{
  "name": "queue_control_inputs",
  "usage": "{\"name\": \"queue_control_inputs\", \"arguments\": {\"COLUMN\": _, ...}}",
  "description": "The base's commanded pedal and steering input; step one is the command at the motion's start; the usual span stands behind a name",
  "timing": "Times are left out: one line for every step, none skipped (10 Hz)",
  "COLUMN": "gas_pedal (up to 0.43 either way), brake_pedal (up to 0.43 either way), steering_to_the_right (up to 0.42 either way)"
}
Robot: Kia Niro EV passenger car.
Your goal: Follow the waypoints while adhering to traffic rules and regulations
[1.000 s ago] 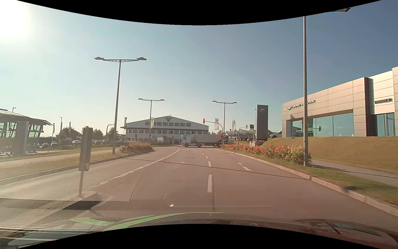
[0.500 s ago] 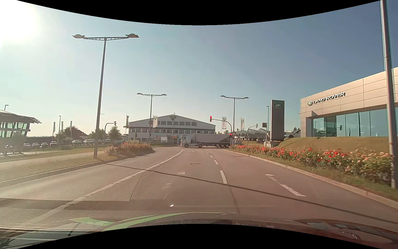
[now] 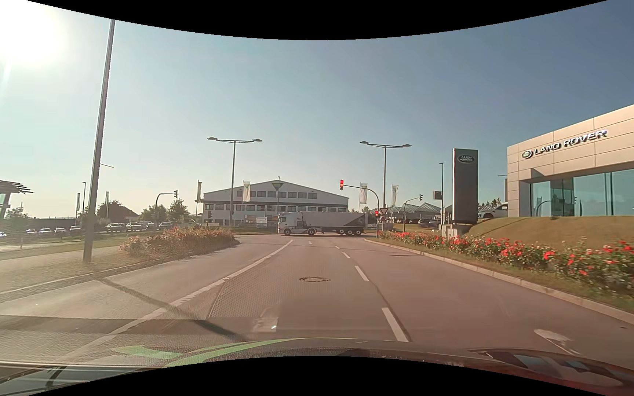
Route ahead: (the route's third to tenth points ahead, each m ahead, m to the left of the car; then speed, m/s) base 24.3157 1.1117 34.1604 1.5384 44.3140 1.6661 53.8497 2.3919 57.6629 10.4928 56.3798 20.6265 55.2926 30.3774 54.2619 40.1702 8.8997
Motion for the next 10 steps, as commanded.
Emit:
{"name": "queue_control_inputs", "arguments": {"gas_pedal": 0.000, "brake_pedal": 0.030, "steering_to_the_right": -0.001}}
{"name": "queue_control_inputs", "arguments": {"gas_pedal": 0.000, "brake_pedal": 0.061, "steering_to_the_right": -0.001}}
{"name": "queue_control_inputs", "arguments": {"gas_pedal": 0.000, "brake_pedal": 0.073, "steering_to_the_right": -0.002}}
{"name": "queue_control_inputs", "arguments": {"gas_pedal": 0.000, "brake_pedal": 0.091, "steering_to_the_right": -0.001}}
{"name": "queue_control_inputs", "arguments": {"gas_pedal": 0.000, "brake_pedal": 0.098, "steering_to_the_right": -0.001}}
{"name": "queue_control_inputs", "arguments": {"gas_pedal": 0.000, "brake_pedal": 0.110, "steering_to_the_right": -0.001}}
{"name": "queue_control_inputs", "arguments": {"gas_pedal": 0.000, "brake_pedal": 0.116, "steering_to_the_right": -0.001}}
{"name": "queue_control_inputs", "arguments": {"gas_pedal": 0.000, "brake_pedal": 0.116, "steering_to_the_right": -0.001}}
{"name": "queue_control_inputs", "arguments": {"gas_pedal": 0.000, "brake_pedal": 0.128, "steering_to_the_right": -0.004}}
{"name": "queue_control_inputs", "arguments": {"gas_pedal": 0.000, "brake_pedal": 0.128, "steering_to_the_right": -0.007}}
